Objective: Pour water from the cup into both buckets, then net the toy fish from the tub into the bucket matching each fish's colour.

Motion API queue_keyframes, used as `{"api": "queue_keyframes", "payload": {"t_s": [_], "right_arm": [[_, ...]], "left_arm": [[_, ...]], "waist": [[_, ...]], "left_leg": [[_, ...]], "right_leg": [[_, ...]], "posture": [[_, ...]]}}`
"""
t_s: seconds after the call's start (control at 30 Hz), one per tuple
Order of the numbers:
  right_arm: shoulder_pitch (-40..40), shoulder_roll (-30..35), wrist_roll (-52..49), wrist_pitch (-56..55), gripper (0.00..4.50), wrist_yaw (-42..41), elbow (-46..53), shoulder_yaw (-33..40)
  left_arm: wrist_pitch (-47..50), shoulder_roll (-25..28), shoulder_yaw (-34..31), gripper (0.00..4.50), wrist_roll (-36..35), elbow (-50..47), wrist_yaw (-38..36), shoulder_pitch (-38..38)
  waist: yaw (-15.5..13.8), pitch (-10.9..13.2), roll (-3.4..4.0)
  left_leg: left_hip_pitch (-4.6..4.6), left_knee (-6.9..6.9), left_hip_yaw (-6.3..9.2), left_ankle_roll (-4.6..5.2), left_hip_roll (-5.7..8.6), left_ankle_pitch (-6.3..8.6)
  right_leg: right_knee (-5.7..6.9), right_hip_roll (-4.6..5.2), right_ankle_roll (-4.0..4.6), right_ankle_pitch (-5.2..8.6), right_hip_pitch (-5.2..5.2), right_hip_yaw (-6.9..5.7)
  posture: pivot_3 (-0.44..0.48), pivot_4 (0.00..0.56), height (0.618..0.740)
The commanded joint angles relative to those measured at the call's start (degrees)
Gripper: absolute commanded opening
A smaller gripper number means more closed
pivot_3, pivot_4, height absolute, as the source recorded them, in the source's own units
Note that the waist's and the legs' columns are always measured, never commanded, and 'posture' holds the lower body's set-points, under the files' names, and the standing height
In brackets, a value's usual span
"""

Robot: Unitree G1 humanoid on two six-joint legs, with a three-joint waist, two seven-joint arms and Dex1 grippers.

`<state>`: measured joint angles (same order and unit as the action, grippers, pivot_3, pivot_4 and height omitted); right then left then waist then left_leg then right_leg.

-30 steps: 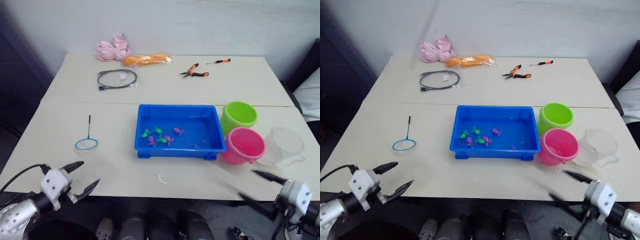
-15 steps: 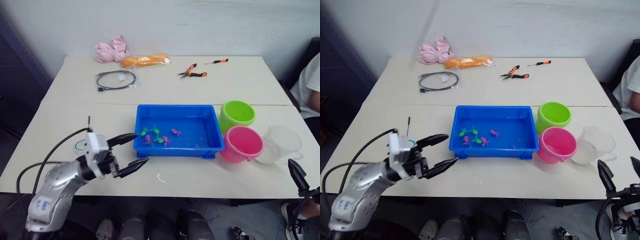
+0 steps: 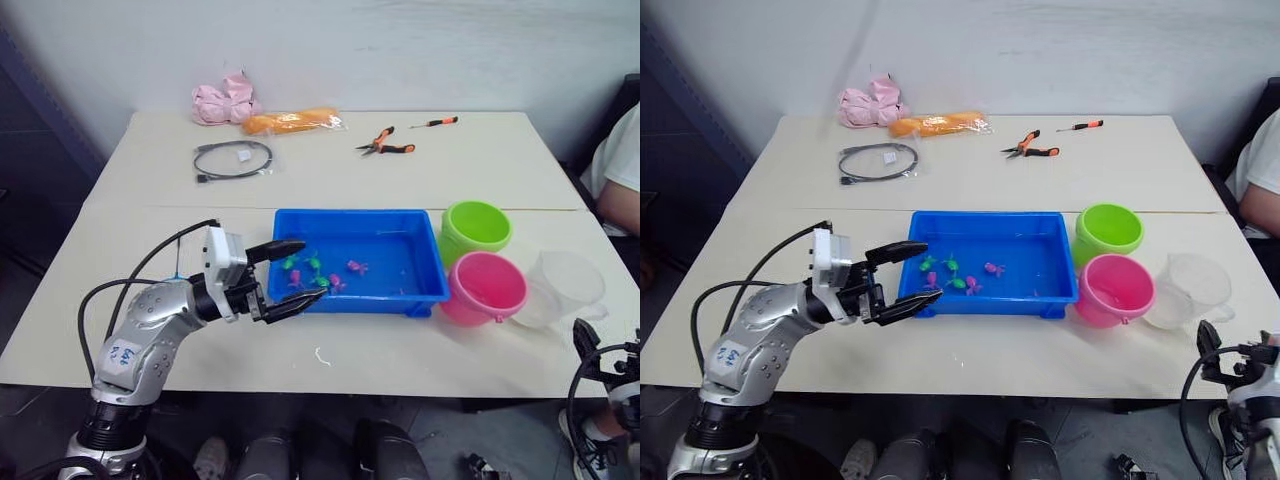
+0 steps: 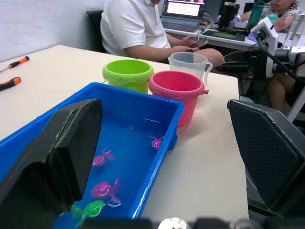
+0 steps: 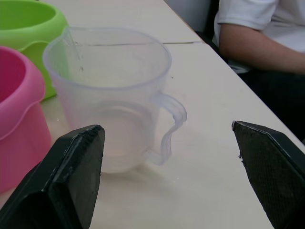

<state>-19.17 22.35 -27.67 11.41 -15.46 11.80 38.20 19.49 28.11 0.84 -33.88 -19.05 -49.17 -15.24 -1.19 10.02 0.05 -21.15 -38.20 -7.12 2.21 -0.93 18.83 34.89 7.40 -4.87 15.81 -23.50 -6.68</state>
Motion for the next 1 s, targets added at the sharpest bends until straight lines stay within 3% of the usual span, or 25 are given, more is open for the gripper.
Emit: {"api": "queue_keyframes", "payload": {"t_s": [0.03, 0.43, 1.0], "right_arm": [[1.15, -0.26, 0.83, 1.99, 4.5, 3.32, 0.08, 0.53], [8.8, -1.87, 3.23, -0.53, 4.5, 5.98, -6.85, -0.88], [18.17, -1.76, 3.03, -4.6, 4.5, 10.95, -19.69, 0.86]], "left_arm": [[-1.04, -0.51, 1.21, 4.48, 0.24, -0.29, -1.82, -1.26], [-0.84, -0.26, 1.62, 4.48, 1.21, 2.55, -4.01, -4.8], [-0.43, -0.61, 3.99, 4.48, 2.62, -1.57, -3.72, -2.56]], "waist": [[0.16, 0.0, 0.0], [0.46, 0.0, 0.0], [1.38, 0.0, 0.01]], "left_leg": [[0.01, 0.0, -0.01, 0.0, 0.0, 0.0], [0.0, -0.01, 0.01, 0.0, 0.0, -0.04], [-0.01, 0.01, 0.02, -0.01, 0.0, -0.08]], "right_leg": [[0.0, 0.0, 0.0, 0.0, 0.0, 0.01], [0.03, -0.02, 0.0, 0.0, 0.0, -0.02], [0.04, 0.0, -0.02, -0.01, 0.0, -0.01]], "posture": [[0.0, 0.15, 0.74], [0.0, 0.15, 0.74], [0.0, 0.15, 0.74]]}}
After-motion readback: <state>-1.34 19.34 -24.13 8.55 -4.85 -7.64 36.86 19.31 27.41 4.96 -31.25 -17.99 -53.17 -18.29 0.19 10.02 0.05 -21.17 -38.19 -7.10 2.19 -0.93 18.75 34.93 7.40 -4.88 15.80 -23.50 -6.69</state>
